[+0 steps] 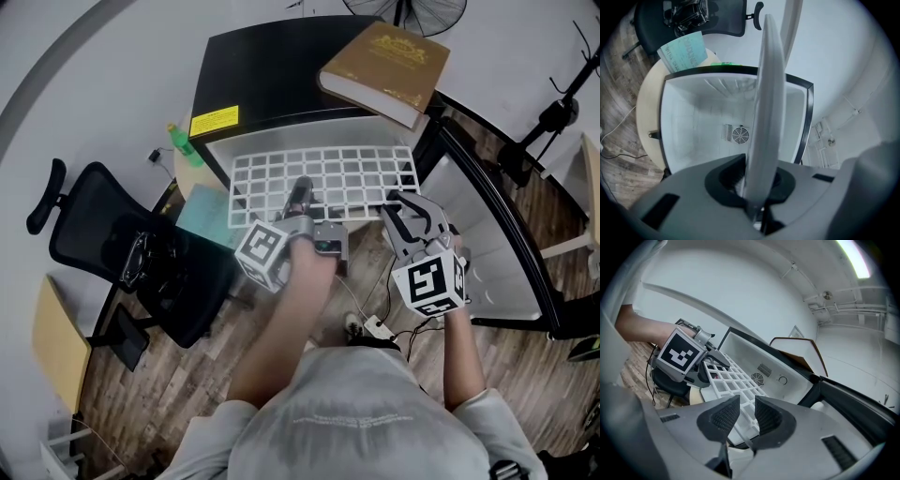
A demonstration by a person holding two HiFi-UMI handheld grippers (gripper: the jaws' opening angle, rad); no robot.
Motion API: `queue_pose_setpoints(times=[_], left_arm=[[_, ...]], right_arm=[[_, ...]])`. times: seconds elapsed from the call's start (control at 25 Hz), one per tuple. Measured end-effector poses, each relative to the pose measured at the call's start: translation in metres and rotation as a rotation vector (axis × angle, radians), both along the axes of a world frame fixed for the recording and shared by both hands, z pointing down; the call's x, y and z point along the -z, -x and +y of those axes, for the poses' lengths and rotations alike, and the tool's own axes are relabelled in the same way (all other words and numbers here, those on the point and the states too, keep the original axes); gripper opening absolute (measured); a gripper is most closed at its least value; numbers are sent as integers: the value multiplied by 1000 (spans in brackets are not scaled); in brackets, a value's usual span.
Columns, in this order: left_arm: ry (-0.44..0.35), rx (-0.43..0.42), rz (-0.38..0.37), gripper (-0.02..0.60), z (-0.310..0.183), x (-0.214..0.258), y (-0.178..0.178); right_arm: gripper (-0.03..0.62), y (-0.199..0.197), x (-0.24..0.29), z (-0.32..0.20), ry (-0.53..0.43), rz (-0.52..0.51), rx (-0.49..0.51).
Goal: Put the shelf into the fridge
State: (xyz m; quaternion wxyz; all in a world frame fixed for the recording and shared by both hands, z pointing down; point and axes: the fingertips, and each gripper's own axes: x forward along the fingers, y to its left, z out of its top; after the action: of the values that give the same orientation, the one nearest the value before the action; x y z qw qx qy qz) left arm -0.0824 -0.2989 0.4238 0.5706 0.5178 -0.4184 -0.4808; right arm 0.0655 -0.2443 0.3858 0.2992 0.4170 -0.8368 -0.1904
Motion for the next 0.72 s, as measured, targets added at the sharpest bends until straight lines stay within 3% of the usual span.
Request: queue_pose_setpoints(times=[0.72], left_arm=[[5,26,-11,35,1,-3,1]], right_arm=[[115,-10,-9,17,-4,54,27]])
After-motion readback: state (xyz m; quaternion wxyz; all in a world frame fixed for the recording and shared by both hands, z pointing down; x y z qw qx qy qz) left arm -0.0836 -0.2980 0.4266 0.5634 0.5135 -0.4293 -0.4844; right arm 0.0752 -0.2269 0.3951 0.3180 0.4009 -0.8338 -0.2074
